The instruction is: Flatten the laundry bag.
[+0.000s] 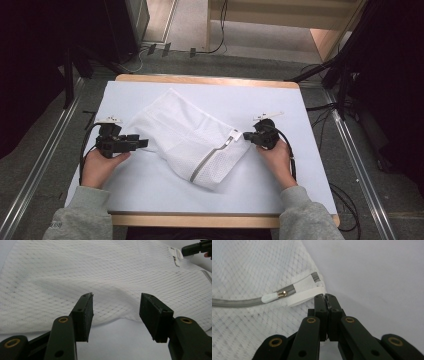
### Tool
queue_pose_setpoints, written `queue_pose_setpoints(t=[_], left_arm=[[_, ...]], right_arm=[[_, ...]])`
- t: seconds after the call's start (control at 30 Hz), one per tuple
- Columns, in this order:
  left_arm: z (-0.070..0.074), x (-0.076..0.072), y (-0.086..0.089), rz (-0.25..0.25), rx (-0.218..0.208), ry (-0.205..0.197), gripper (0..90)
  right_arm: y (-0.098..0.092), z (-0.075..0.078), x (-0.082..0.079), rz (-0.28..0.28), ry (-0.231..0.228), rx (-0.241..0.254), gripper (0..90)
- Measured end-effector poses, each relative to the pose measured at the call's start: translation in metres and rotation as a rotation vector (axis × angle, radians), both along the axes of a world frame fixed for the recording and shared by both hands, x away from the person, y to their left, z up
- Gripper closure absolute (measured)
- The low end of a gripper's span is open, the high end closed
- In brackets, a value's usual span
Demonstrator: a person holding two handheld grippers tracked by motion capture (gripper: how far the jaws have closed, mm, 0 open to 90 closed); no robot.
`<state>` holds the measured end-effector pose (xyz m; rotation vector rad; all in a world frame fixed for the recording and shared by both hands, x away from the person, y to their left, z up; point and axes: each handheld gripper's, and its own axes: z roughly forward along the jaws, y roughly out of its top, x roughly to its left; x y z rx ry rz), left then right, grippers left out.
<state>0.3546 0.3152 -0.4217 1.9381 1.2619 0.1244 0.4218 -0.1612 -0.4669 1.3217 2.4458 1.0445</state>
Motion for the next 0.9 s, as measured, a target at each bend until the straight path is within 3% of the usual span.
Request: queue_pose_setpoints(t=[0.47,0.77,0.83,0.9], left_arm=[[-0.001,0.011,-0.011,-0.029,-0.003,-0.001,45.5],[-0.001,0.019,-0.019,-0.048,-0.001,0.002,45.5],[-0.002,0.021,-0.021,-0.050,-0.001,0.003,45.5],[-0.002,0.021,-0.022,-0.052,0.001,0.003,45.5]], right_arm=[[-0.019,-0.005,-0.041,-0.008,0.016,0.033,90.0],[-0.021,-0.001,-0.067,0.033,0.042,0.026,90.0],[-0.020,0.002,-0.074,0.051,0.031,0.005,89.9],[-0.021,0.004,-0.075,0.053,0.028,0.016,86.6]])
